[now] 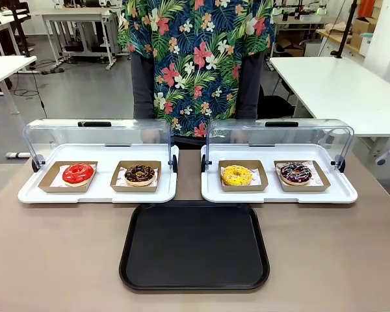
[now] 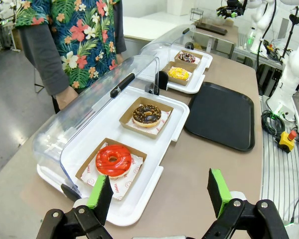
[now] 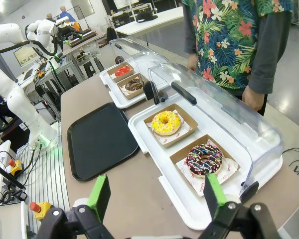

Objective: Move the fourth donut from the left to the tray.
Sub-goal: Pick up the Paper togo box containing the Donut indicated by the person and place it on the Handle tray.

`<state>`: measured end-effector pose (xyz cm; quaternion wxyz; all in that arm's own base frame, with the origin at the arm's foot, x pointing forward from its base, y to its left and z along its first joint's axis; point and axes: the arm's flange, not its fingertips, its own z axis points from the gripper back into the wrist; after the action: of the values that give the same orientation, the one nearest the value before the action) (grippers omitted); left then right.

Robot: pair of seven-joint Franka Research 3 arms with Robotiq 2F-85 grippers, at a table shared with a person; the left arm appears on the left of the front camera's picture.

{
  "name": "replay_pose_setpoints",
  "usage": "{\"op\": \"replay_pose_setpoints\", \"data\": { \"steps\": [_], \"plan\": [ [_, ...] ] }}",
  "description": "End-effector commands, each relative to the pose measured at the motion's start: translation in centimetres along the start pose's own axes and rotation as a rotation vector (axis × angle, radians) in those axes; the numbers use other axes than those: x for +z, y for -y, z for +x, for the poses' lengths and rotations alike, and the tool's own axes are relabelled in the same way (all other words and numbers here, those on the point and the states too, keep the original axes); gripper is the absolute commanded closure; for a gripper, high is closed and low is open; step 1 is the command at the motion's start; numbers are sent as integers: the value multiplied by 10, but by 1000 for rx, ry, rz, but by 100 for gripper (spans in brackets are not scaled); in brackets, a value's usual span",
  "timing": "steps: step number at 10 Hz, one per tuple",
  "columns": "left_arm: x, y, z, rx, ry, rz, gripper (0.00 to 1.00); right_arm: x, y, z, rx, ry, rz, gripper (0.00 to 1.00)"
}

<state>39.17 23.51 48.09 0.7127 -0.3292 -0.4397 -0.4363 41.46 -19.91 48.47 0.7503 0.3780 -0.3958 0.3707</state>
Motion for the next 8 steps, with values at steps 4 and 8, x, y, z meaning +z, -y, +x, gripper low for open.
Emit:
{"op": "replay_pose_setpoints", "data": {
  "steps": [4, 8],
  "plan": [
    [1, 1, 1, 6, 8, -9, 0, -2, 0, 2, 14, 25, 2, 0],
    [1, 1, 1, 6, 8, -9, 0, -2, 0, 2, 14, 25, 2, 0]
  ]
}}
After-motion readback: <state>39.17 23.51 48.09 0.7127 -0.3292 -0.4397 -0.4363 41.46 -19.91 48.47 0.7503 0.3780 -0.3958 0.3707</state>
